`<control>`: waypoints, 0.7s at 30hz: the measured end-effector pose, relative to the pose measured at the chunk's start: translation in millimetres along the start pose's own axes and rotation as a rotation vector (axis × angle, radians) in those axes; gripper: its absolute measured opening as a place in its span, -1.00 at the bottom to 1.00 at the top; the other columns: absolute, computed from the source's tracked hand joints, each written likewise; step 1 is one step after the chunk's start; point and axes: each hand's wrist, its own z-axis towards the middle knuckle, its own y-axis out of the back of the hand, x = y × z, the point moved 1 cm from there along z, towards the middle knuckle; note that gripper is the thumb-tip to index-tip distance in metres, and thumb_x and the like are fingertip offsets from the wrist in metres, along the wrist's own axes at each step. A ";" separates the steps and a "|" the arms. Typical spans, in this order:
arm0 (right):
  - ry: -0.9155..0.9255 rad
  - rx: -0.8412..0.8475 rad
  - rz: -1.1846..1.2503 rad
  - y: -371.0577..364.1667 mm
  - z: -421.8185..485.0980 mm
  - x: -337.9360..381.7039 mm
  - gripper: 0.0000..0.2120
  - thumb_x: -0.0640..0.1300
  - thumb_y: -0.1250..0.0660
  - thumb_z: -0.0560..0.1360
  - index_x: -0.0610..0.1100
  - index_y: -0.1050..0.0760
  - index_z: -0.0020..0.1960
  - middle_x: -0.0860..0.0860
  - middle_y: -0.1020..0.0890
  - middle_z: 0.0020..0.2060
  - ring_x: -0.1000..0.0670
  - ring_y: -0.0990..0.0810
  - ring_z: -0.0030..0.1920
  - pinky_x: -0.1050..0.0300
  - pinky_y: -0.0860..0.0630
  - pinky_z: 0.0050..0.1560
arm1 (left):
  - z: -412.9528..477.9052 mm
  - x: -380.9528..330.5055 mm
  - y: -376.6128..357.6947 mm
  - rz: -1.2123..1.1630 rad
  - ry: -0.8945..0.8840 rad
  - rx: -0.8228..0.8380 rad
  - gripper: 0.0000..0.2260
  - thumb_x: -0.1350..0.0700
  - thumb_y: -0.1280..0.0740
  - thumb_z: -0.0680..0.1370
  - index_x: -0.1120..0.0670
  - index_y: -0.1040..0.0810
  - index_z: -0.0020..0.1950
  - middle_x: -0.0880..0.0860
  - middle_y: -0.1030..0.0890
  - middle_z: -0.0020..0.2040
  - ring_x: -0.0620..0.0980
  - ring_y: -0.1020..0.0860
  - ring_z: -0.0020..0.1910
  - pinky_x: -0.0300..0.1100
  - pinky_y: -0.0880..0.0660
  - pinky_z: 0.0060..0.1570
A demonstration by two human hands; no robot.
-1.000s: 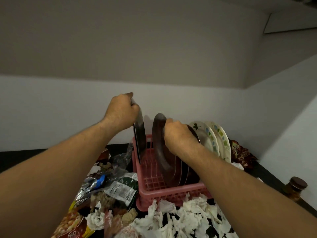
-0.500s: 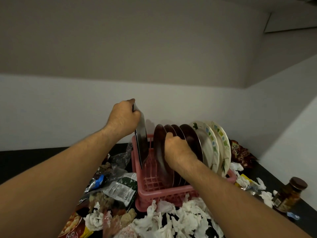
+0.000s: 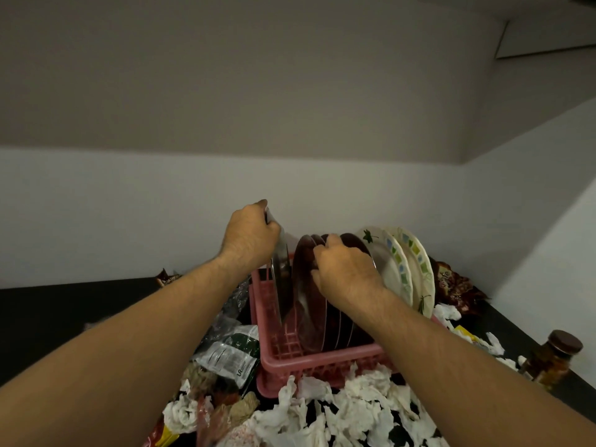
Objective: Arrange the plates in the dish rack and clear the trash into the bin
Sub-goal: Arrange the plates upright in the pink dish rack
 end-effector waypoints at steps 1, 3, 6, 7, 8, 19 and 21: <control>0.002 -0.030 0.047 2.0 -0.9 -0.4 -0.77 -0.11 -0.26 0.60 -0.14 -0.46 0.23 -0.10 -0.43 0.14 -0.15 -0.57 -0.07 0.02 -0.44 -0.21 | -1.5 0.4 -3.7 0.004 0.002 -0.008 -0.87 0.20 -0.22 0.58 0.10 -0.52 0.08 -0.08 -0.50 -0.19 -0.06 -0.50 -0.30 -0.37 -0.33 -0.43; 0.000 -0.101 0.193 5.7 -3.2 0.9 -0.75 -0.05 -0.23 0.61 -0.12 -0.48 0.23 -0.05 -0.46 0.11 -0.11 -0.56 -0.06 0.03 -0.49 -0.15 | -4.0 -0.6 -8.7 -0.006 0.015 -0.030 -0.95 0.22 -0.23 0.55 0.09 -0.46 -0.05 -0.12 -0.42 -0.27 -0.07 -0.46 -0.27 -0.33 -0.37 -0.38; -0.054 -0.106 0.540 9.7 -9.1 6.9 -0.72 0.09 -0.27 0.58 -0.06 -0.57 0.13 0.08 -0.57 -0.08 0.07 -0.57 -0.12 0.14 -0.55 -0.13 | -4.1 -1.2 -13.2 -0.058 0.045 -0.038 -0.83 0.22 -0.24 0.55 0.00 -0.47 0.08 -0.15 -0.38 -0.29 -0.06 -0.46 -0.21 -0.26 -0.44 -0.28; -0.065 -0.068 0.642 9.2 -10.8 9.5 -0.72 0.13 -0.28 0.57 -0.04 -0.59 0.10 0.11 -0.60 -0.14 0.12 -0.58 -0.16 0.17 -0.56 -0.15 | -3.5 -1.3 -13.1 -0.082 0.064 -0.037 -0.78 0.21 -0.24 0.56 0.04 -0.50 0.18 -0.11 -0.45 -0.27 -0.06 -0.50 -0.22 -0.28 -0.43 -0.31; -0.058 -0.019 0.704 8.3 -12.7 12.4 -0.72 0.15 -0.29 0.56 -0.02 -0.59 0.09 0.12 -0.62 -0.16 0.14 -0.60 -0.17 0.16 -0.59 -0.15 | -2.7 -1.8 -12.5 -0.104 0.088 -0.033 -0.70 0.20 -0.24 0.57 0.11 -0.48 0.30 -0.03 -0.55 -0.20 -0.04 -0.55 -0.18 -0.29 -0.46 -0.28; -0.037 0.098 0.814 -17.7 -28.0 29.8 -0.51 0.19 -0.16 0.62 0.16 -0.18 0.52 0.05 -0.49 0.34 0.02 -0.49 0.27 0.19 -0.41 0.06 | 5.0 2.8 -6.4 -0.390 0.263 -0.011 -0.49 0.09 -0.41 0.53 0.03 -0.35 0.45 0.14 -0.51 0.29 0.04 -0.53 0.08 -0.09 -0.56 0.08; -0.033 0.141 0.806 -23.6 -31.3 34.2 -0.44 0.21 -0.17 0.61 0.20 -0.06 0.55 0.03 -0.40 0.41 -0.01 -0.41 0.35 0.10 -0.43 0.18 | 5.1 3.9 -4.8 -0.425 0.344 0.025 -0.45 0.09 -0.43 0.52 0.07 -0.32 0.46 0.16 -0.47 0.33 0.11 -0.53 0.17 -0.05 -0.55 0.10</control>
